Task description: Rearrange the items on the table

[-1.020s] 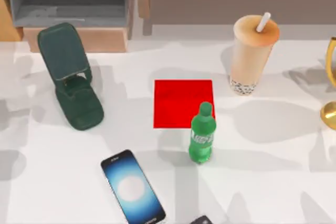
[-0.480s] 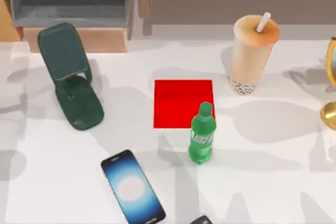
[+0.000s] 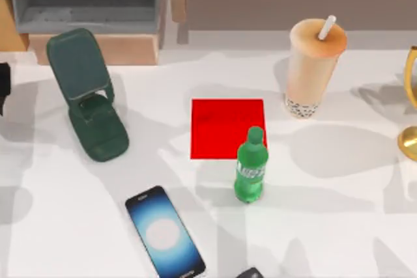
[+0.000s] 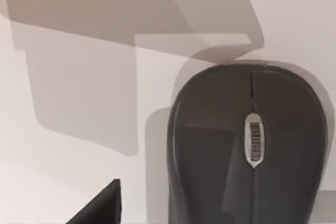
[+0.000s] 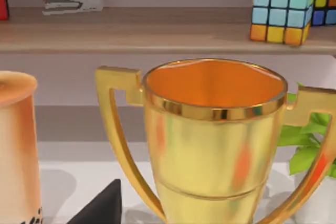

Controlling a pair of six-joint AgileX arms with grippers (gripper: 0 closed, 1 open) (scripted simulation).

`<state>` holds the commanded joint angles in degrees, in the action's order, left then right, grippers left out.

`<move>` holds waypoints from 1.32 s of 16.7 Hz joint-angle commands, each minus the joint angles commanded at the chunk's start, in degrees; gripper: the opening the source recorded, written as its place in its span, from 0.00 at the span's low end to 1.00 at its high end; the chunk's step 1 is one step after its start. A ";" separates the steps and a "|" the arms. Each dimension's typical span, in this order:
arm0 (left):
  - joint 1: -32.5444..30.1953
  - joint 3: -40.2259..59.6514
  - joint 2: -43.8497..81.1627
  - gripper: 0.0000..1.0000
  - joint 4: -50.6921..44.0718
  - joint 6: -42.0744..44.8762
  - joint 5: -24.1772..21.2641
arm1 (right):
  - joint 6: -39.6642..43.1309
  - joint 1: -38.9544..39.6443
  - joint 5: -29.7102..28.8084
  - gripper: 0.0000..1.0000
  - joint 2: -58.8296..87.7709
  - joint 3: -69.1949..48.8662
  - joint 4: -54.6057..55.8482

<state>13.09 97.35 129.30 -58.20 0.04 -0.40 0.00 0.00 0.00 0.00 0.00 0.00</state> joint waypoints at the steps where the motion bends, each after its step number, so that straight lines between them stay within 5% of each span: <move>1: 0.46 -1.18 0.35 1.00 1.47 0.45 0.00 | 0.00 0.00 0.00 1.00 0.00 0.00 0.00; 7: 1.52 -2.67 0.58 1.00 3.34 1.31 0.05 | 0.00 0.00 0.00 1.00 0.00 0.00 0.00; 20: 1.52 -2.67 0.58 0.02 3.34 1.31 0.05 | 0.00 0.00 0.00 1.00 0.00 0.00 0.00; 22: 1.52 -2.67 0.58 0.00 3.34 1.31 0.05 | 0.00 0.00 0.00 1.00 0.00 0.00 0.00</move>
<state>14.61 94.68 129.88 -54.86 1.35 -0.35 0.00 0.00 0.00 0.00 0.00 0.00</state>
